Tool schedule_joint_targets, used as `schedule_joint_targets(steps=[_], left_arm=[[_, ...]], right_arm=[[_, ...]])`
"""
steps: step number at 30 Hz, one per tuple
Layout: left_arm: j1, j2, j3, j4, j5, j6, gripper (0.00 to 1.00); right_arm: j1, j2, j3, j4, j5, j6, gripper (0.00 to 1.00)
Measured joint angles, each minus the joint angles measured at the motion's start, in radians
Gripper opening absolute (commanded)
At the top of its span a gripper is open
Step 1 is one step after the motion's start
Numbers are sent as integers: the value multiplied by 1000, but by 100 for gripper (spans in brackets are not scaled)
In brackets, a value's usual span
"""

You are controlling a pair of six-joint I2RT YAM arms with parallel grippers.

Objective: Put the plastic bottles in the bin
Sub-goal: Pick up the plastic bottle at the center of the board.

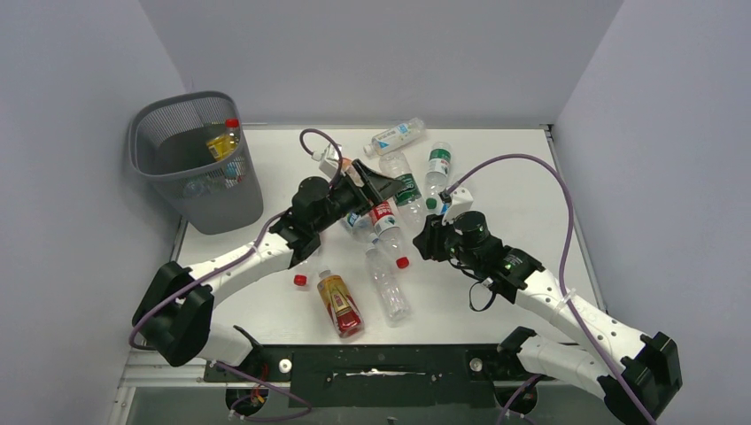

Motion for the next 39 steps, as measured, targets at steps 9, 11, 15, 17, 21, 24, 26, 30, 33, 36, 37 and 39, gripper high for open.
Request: schedule_joint_targets(steps=[9, 11, 15, 17, 21, 24, 26, 30, 33, 36, 37, 39], left_arm=[[-19, 48, 8, -20, 0, 18, 85], [-23, 56, 13, -36, 0, 26, 85], [-26, 58, 22, -64, -6, 40, 85], [-27, 62, 28, -65, -11, 47, 85], [-31, 73, 35, -64, -14, 52, 85], [-32, 87, 38, -65, -15, 53, 85], [-32, 96, 44, -65, -15, 55, 85], [-33, 98, 47, -65, -15, 58, 69], [-35, 98, 50, -66, -14, 65, 52], [-37, 98, 60, -66, -6, 63, 41], [-40, 98, 64, -66, -5, 70, 40], [-40, 98, 68, -74, -2, 83, 39]], right_arm=[[5, -2, 1, 0, 0, 0, 21], [9, -7, 2, 0, 0, 0, 22], [15, -22, 3, 0, 0, 0, 22], [20, -25, 5, 1, 0, 0, 22], [39, -23, 8, 2, -6, 0, 22], [57, -16, 15, 5, -7, 0, 22], [72, -8, 19, 11, -6, 0, 22], [91, -4, 19, 15, -3, 0, 27], [93, -4, 20, 16, 1, 1, 39], [98, 2, 20, 16, 5, 7, 56], [100, 3, 20, 17, 5, 8, 61], [104, 3, 20, 19, 9, 11, 70]])
